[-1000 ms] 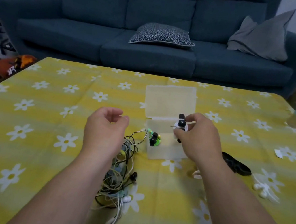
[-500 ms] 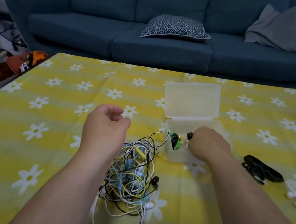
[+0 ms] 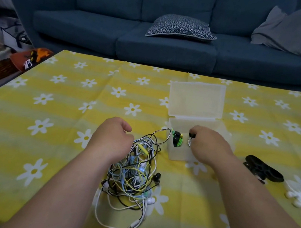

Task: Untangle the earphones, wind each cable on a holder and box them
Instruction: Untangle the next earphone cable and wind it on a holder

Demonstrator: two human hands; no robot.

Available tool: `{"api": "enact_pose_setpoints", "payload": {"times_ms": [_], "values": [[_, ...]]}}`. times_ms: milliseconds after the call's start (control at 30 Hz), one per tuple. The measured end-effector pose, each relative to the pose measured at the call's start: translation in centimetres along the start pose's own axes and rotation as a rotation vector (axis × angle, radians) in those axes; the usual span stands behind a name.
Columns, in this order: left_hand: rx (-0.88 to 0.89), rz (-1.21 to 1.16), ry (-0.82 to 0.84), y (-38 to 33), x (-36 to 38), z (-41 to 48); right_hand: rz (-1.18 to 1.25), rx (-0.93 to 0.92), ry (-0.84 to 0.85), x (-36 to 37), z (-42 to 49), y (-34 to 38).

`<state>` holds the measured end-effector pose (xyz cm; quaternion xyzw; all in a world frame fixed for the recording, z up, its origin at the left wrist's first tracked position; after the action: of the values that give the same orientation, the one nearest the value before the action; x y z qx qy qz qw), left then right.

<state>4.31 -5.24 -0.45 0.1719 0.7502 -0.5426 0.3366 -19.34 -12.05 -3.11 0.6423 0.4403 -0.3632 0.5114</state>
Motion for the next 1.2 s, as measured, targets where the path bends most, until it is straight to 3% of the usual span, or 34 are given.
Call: {"api": "enact_pose_setpoints", "payload": {"times_ms": [233,367,667,800,867,933,1033,1100,1200], "values": [[0.002,0.173,0.14,0.4,0.9,-0.4,0.12,-0.042,0.087,-0.5,0.1,0.1],[0.013,0.202,0.206,-0.1,1.3,-0.7,-0.028,0.023,0.131,0.7,0.6,-0.2],[0.004,0.184,0.204,-0.3,1.2,-0.7,0.058,-0.077,0.103,-0.3,-0.6,1.5],[0.039,0.228,0.182,-0.4,1.4,-0.7,0.337,-0.145,-0.109,-2.4,-1.8,3.2],[0.058,0.253,0.176,-0.4,1.4,-0.7,0.398,-0.266,-0.075,-2.9,-2.9,5.0],[0.07,0.258,0.164,-0.4,1.3,-0.7,0.208,-0.342,0.015,-1.9,-3.7,6.4],[0.094,0.212,0.134,-0.5,1.2,-0.7,-0.052,-0.284,-0.019,0.6,-3.9,6.3],[0.157,0.197,0.099,-0.8,1.0,-0.7,0.046,-0.257,-0.118,0.6,-3.9,6.5],[0.347,0.083,0.055,-2.2,0.8,-1.0,0.348,-0.377,-0.203,-1.6,-4.5,7.5]]}}
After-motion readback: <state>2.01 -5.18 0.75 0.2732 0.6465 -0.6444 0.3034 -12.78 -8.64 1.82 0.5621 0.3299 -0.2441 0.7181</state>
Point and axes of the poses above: each hand's wrist, its own z-axis towards the middle knuckle, its own x-axis out of the palm, y = z × x, the point moved 4 cm from there along z, towards the middle knuckle, and after that the axes turned 5 degrees about z, right-handed, at the moved point
